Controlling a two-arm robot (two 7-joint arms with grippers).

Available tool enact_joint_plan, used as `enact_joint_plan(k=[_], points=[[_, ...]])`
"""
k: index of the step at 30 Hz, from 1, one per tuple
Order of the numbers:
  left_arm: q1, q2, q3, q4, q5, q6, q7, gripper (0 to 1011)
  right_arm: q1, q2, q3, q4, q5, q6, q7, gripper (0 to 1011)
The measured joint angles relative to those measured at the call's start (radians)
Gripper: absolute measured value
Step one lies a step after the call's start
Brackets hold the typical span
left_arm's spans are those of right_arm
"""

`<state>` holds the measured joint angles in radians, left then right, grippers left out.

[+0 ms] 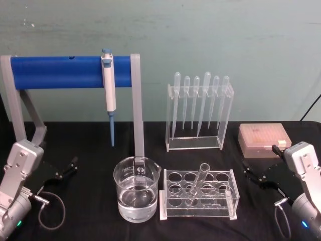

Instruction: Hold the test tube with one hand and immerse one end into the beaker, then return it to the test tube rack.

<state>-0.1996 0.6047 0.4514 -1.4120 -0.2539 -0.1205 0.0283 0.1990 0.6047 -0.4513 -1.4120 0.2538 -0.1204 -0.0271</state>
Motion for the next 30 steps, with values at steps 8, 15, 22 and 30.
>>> enact_joint_plan(k=[8,15,22,30], points=[[0.000,0.000,0.000,0.000,0.000,0.000,0.000,1000,0.001,0.000,0.000,0.000,0.000,0.000,-0.001,1002],[0.000,0.000,0.000,0.000,0.000,0.000,0.000,1000,0.001,0.000,0.000,0.000,0.000,0.000,-0.001,1002],[0.000,0.000,0.000,0.000,0.000,0.000,0.000,1000,0.001,0.000,0.000,0.000,0.000,0.000,-0.001,1002],[0.000,0.000,0.000,0.000,0.000,0.000,0.000,1000,0.001,0.000,0.000,0.000,0.000,0.000,-0.001,1002]])
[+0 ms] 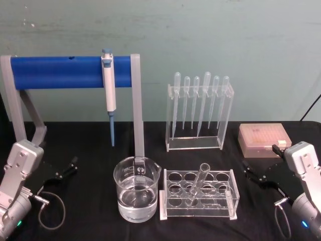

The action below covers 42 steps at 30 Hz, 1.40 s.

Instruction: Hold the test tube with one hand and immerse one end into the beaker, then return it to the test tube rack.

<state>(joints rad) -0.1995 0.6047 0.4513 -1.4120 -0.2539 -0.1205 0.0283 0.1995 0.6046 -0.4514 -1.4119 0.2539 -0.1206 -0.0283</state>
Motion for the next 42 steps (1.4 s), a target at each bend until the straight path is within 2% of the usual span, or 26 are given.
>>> enact_joint_plan(k=[42], points=[[0.000,0.000,0.000,0.000,0.000,0.000,0.000,1000,0.000,0.000,0.000,0.000,0.000,0.000,0.000,1002]])
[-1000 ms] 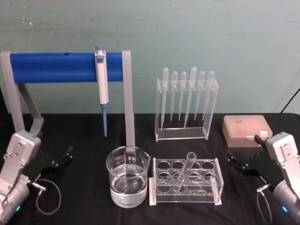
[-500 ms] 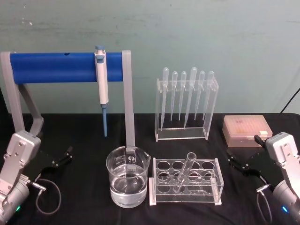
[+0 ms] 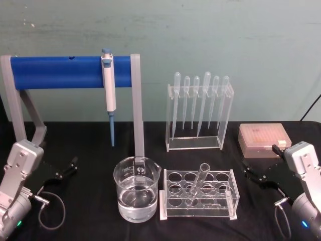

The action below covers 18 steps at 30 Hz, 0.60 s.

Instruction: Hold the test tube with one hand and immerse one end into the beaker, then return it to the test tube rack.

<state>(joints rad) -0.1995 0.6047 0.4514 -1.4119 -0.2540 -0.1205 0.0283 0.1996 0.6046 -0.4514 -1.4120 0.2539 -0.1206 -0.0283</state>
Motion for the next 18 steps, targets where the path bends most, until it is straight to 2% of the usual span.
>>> enact_joint_plan(k=[18], points=[[0.000,0.000,0.000,0.000,0.000,0.000,0.000,1000,-0.001,0.000,0.003,-0.001,0.000,-0.003,0.001,1002]])
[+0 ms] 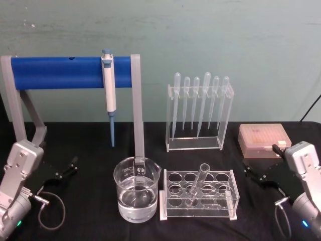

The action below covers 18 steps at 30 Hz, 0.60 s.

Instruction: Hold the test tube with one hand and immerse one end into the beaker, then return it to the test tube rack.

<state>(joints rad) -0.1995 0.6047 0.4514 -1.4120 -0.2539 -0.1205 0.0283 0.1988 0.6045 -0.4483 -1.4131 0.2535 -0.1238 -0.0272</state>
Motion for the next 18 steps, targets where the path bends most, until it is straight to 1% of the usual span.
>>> enact_joint_plan(k=[4,5,8,9,12,14,17,18], points=[[0.000,0.000,0.000,0.000,0.000,0.000,0.000,1000,-0.015,0.008,0.026,-0.022,0.000,-0.030,0.005,1002],[0.000,0.000,0.000,0.000,0.000,0.000,0.000,1000,-0.026,0.013,0.039,-0.034,0.006,-0.042,0.010,1002],[0.000,0.000,0.000,0.000,0.000,0.000,0.000,1000,-0.045,0.022,0.056,-0.056,0.020,-0.059,0.023,1002],[0.000,0.000,0.000,0.000,0.000,0.000,0.000,1000,-0.061,0.030,0.068,-0.072,0.032,-0.074,0.036,1002],[0.000,0.000,0.000,0.000,0.000,0.000,0.000,1000,-0.086,0.047,0.084,-0.095,0.057,-0.100,0.069,1002],[0.000,0.000,0.000,0.000,0.000,0.000,0.000,1000,-0.120,0.077,0.103,-0.122,0.114,-0.143,0.152,1002],[0.000,0.000,0.000,0.000,0.000,0.000,0.000,1000,-0.143,0.101,0.113,-0.139,0.164,-0.169,0.225,1002],[0.000,0.000,0.000,0.000,0.000,0.000,0.000,1000,-0.157,0.119,0.119,-0.148,0.196,-0.184,0.277,1002]])
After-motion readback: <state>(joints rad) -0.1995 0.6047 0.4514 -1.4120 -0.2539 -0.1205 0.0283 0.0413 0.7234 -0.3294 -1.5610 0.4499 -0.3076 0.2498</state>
